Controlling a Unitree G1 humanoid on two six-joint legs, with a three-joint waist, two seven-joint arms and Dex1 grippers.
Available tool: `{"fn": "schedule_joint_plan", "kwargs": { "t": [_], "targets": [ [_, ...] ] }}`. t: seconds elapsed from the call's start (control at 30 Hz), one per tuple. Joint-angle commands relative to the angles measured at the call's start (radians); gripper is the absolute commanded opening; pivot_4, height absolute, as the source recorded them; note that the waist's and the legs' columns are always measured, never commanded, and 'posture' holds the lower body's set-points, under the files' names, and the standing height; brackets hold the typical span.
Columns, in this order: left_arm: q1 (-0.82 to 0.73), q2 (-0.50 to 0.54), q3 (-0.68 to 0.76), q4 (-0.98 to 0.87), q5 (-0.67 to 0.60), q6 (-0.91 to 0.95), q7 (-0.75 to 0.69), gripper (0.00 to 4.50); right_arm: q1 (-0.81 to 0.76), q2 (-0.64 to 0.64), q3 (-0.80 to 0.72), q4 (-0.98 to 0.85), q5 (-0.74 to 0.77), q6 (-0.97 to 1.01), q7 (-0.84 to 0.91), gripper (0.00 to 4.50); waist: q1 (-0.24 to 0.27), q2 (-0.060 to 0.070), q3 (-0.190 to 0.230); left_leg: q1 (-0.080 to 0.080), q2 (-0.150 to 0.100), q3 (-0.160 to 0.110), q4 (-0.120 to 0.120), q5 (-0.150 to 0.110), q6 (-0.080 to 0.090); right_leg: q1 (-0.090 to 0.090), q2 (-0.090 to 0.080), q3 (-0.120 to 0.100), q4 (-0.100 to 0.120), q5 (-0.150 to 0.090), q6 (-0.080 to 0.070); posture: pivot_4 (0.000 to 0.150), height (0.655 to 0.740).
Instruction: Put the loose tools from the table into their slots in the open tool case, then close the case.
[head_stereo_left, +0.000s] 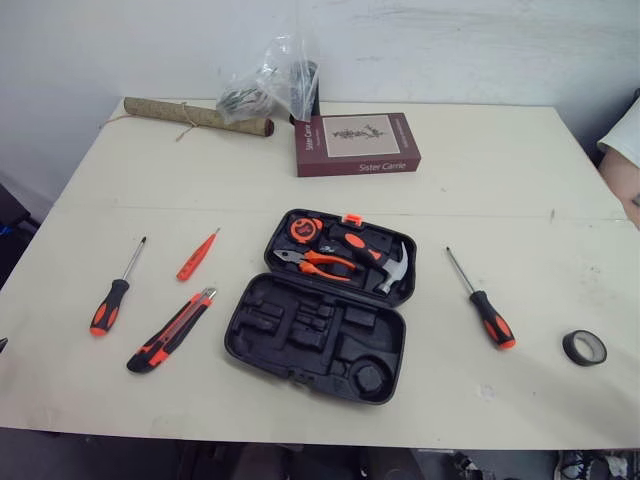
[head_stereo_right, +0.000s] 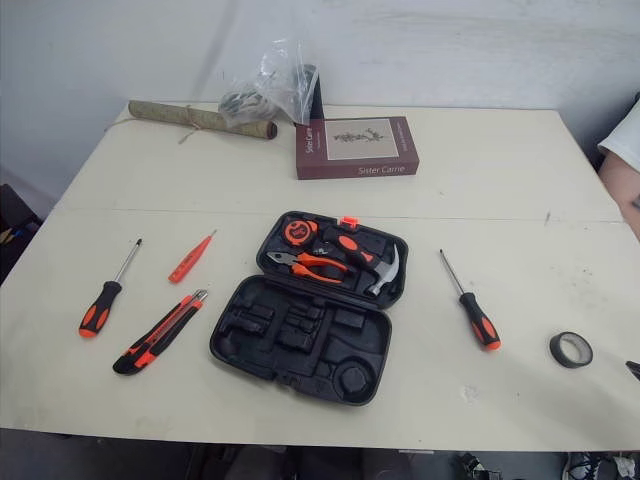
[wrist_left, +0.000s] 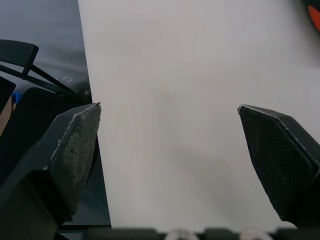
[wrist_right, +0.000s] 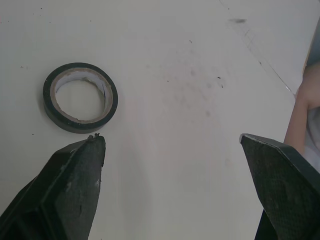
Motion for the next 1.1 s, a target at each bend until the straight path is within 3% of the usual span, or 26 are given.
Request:
{"fn": "schedule_joint_plan", "kwargs": {
  "t": [0.03, 0.13, 0.47, 0.8, 0.93, 1.07, 1.1],
  "targets": [
    [-0.004, 0.002, 0.039, -0.053, -0.067, 0.072, -0.035, 4.47, 0.000, 0.008, 0.003, -0.033, 0.034, 0.002, 0.006, 4.50, 0.000, 0.000, 0.000, 0.000, 0.000, 0.000, 0.000, 0.000, 0.000, 0.000, 0.000, 0.000, 0.000, 0.000, 0.000, 0.150, 0.7400],
    [-0.013, -0.007, 0.057, -0.122, -0.136, 0.191, -0.113, 4.47, -0.013, 0.051, 0.034, -0.118, 0.071, 0.060, 0.010, 4.50, 0.000, -0.001, -0.001, 0.000, 0.001, -0.001, 0.000, 0.000, 0.000, 0.001, 0.000, 0.000, 0.000, 0.000, 0.000, 0.150, 0.7400],
    [-0.073, -0.054, -0.002, -0.324, -0.151, 0.270, -0.158, 4.47, -0.067, 0.093, 0.082, -0.440, 0.182, 0.320, -0.008, 4.50, 0.002, 0.003, 0.000, -0.001, 0.002, -0.001, 0.001, 0.001, 0.001, 0.000, 0.000, 0.001, 0.000, 0.000, -0.001, 0.150, 0.7400],
    [-0.229, -0.088, -0.262, -0.731, -0.147, 0.433, -0.225, 4.47, 0.007, 0.166, 0.163, -0.862, 0.287, 0.529, -0.005, 4.50, 0.027, 0.003, 0.000, -0.003, 0.002, -0.001, 0.002, 0.001, 0.001, 0.000, 0.001, 0.000, 0.000, 0.000, -0.001, 0.150, 0.7400],
    [-0.337, -0.125, -0.427, -0.797, -0.111, 0.488, -0.242, 4.47, 0.038, 0.199, 0.230, -1.021, 0.313, 0.610, -0.036, 4.50, 0.029, 0.003, 0.000, -0.003, 0.002, -0.001, 0.004, 0.001, 0.001, 0.000, 0.002, -0.006, 0.001, 0.001, -0.001, 0.150, 0.7400],
    [-0.484, -0.226, -0.569, -0.791, -0.027, 0.474, -0.188, 4.47, 0.055, 0.247, 0.326, -1.088, 0.222, 0.591, -0.088, 4.50, 0.031, 0.002, -0.001, -0.004, 0.001, -0.001, 0.008, 0.001, 0.001, 0.001, 0.003, -0.007, 0.001, 0.001, 0.000, 0.150, 0.7400],
    [-0.518, -0.252, -0.605, -0.772, 0.007, 0.459, -0.176, 4.49, 0.043, 0.263, 0.351, -1.086, 0.194, 0.580, -0.110, 4.26, 0.030, 0.002, -0.001, -0.005, 0.002, -0.001, 0.010, 0.001, 0.001, 0.001, 0.004, -0.007, 0.002, 0.001, 0.000, 0.150, 0.7400]
  ]
}}
